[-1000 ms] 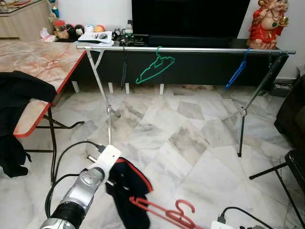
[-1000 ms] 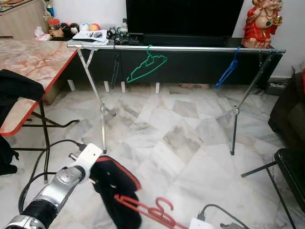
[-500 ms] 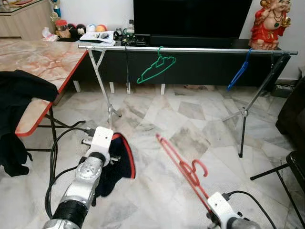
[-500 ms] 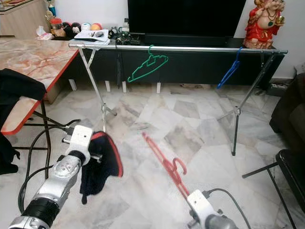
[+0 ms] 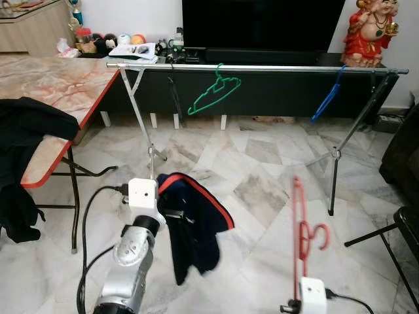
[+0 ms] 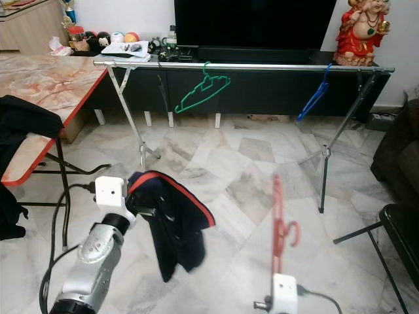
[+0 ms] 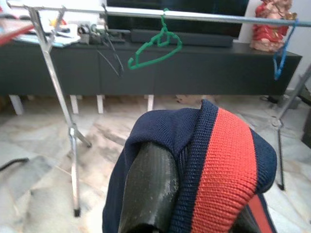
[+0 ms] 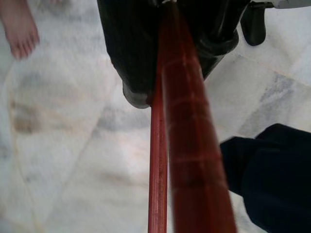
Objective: Hang hanger
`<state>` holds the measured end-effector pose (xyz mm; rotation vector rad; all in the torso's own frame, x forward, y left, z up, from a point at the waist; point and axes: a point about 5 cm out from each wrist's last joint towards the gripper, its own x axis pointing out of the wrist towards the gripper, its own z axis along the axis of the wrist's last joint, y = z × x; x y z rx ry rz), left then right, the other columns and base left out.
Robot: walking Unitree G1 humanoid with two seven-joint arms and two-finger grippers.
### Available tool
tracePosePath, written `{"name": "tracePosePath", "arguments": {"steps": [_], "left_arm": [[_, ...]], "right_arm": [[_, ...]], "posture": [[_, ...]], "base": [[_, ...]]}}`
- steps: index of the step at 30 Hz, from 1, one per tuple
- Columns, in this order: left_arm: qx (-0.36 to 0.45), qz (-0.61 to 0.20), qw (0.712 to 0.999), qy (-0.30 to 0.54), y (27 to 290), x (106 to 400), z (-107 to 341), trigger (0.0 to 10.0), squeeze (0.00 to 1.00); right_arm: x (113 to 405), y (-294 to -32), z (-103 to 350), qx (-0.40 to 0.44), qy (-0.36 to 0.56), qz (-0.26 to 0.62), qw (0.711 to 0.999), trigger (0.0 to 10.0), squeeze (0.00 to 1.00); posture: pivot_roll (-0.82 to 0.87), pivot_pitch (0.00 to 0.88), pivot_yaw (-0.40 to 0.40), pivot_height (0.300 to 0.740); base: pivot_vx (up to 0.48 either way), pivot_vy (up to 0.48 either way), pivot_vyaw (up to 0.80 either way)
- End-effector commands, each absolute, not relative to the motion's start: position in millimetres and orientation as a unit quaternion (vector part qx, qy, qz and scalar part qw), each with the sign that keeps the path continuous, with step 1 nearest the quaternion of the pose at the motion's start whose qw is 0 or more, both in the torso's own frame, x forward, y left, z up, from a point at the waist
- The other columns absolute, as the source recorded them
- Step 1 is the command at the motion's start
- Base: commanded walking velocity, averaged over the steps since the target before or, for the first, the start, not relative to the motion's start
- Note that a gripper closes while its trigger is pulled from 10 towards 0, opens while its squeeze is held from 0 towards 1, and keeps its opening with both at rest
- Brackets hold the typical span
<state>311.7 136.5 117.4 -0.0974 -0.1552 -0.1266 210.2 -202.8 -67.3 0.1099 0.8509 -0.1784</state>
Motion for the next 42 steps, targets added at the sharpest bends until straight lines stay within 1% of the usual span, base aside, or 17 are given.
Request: {"name": "tracePosePath", "arguments": {"steps": [1,8,11,13,20,24,27,28,30,35,37,42], "left_arm": [[-0.058,-0.069,0.99,-0.108,134,311,131,10.0,0.0],[-0.065,-0.041,0.99,-0.122,136,306,141,10.0,0.0],[-0.076,-0.045,0.988,-0.123,138,303,143,10.0,0.0],[-0.081,-0.044,0.988,-0.122,139,303,144,10.0,0.0],[-0.066,-0.028,0.991,-0.109,150,301,142,10.0,0.0],[-0.057,-0.024,0.992,-0.114,158,300,146,10.0,0.0],[-0.058,-0.013,0.993,-0.106,163,300,143,10.0,0.0],[-0.059,-0.005,0.994,-0.097,165,300,139,10.0,0.0],[-0.059,-0.004,0.994,-0.094,166,300,139,10.0,0.0],[-0.063,-0.011,0.994,-0.092,162,301,139,10.0,0.0],[-0.065,-0.012,0.994,-0.09,162,301,139,10.0,0.0],[-0.061,-0.011,0.994,-0.086,163,302,140,10.0,0.0]], "right_arm": [[204,-202,-71,0.07,0.417,-0.102,0.9,10.0,0.0],[199,-204,-72,0.09,0.401,-0.126,0.903,10.0,0.0],[197,-203,-74,0.112,0.394,-0.141,0.901,10.0,0.0],[195,-203,-74,0.109,0.394,-0.14,0.902,10.0,0.0],[179,-203,-82,0.108,0.411,-0.138,0.895,10.0,0.0],[173,-204,-85,0.103,0.419,-0.143,0.891,10.0,0.0],[171,-202,-86,0.086,0.427,-0.128,0.891,10.0,0.0],[169,-200,-87,0.07,0.432,-0.111,0.892,10.0,0.0],[168,-199,-88,0.063,0.435,-0.103,0.893,10.0,0.0],[165,-200,-89,0.076,0.435,-0.114,0.89,10.0,0.0],[165,-200,-89,0.077,0.435,-0.115,0.89,10.0,0.0],[168,-199,-87,0.084,0.431,-0.117,0.891,10.0,0.0]], "posture": [[0.08,0.073,-0.012,0.74],[0.08,0.076,0.005,0.74],[0.08,0.063,0.012,0.74],[0.08,0.063,0.012,0.74],[0.09,0.001,0.029,0.74],[0.09,0.024,0.046,0.74],[0.08,0.029,0.052,0.74],[0.08,0.027,0.052,0.74],[0.08,0.028,0.052,0.74],[0.09,0.027,0.051,0.74],[0.09,0.033,0.049,0.74],[0.09,0.046,0.045,0.74]], "base": [[0.0,0.0,0.0],[0.0,0.0,0.0],[0.0,0.0,0.0],[0.0,0.0,0.0],[0.0,0.0,0.0],[0.0,0.0,0.0],[0.0,0.0,0.0],[0.0,0.0,0.41],[0.0,0.0,0.8],[0.0,0.0,0.73],[0.0,0.0,0.0],[0.0,0.375,0.0]]}}
